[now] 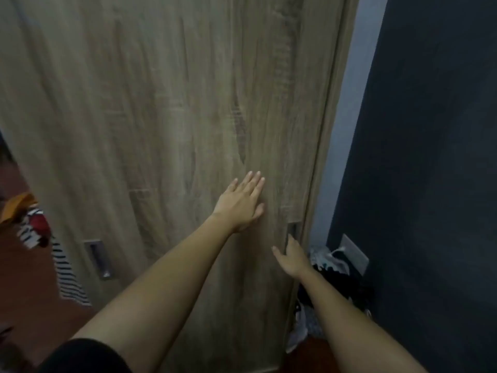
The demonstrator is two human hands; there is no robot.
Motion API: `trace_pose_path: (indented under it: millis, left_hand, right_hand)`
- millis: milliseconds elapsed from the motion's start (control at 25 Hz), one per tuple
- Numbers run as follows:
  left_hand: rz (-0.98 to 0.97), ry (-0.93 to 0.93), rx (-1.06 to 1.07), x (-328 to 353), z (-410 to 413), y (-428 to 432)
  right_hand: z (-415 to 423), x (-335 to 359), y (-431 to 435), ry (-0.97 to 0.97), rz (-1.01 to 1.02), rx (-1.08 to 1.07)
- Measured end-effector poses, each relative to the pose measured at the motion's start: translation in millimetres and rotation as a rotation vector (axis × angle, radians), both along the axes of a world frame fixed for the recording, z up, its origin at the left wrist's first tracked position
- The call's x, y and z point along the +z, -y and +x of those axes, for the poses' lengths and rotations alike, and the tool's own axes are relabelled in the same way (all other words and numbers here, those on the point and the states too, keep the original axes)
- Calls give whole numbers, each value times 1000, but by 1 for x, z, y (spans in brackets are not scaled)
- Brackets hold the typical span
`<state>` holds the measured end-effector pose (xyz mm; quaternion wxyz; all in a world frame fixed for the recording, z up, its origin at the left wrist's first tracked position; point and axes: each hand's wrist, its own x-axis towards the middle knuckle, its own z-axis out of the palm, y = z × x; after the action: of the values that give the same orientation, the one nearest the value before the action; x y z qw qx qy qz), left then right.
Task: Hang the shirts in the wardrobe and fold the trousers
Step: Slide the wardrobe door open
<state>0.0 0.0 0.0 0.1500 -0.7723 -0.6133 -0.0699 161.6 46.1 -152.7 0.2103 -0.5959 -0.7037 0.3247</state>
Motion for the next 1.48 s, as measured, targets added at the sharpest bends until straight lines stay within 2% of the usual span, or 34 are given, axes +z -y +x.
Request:
trace_pose_path:
  millis: [80, 280, 400, 680, 1080, 1480]
  left_hand:
    - [79, -58, -71, -5, 15, -28]
    - [479, -289, -347, -48, 46, -95]
    - [544, -296, -347, -68, 59, -123]
    - [773, -348, -217, -95, 56, -140]
    - [805, -389, -168, -96, -39, -104]
    - [801, -464, -85, -95, -195, -32]
  right_hand:
    - [5, -9, -22, 37, -14, 5]
    - [19, -49, -67, 89, -143, 95]
    - [21, -38, -69, 77, -201, 112]
    - [16, -12, -71, 263, -197, 243]
    - [-67, -6, -39, 296, -195, 392]
    - [-224, -16, 24, 327, -107, 455]
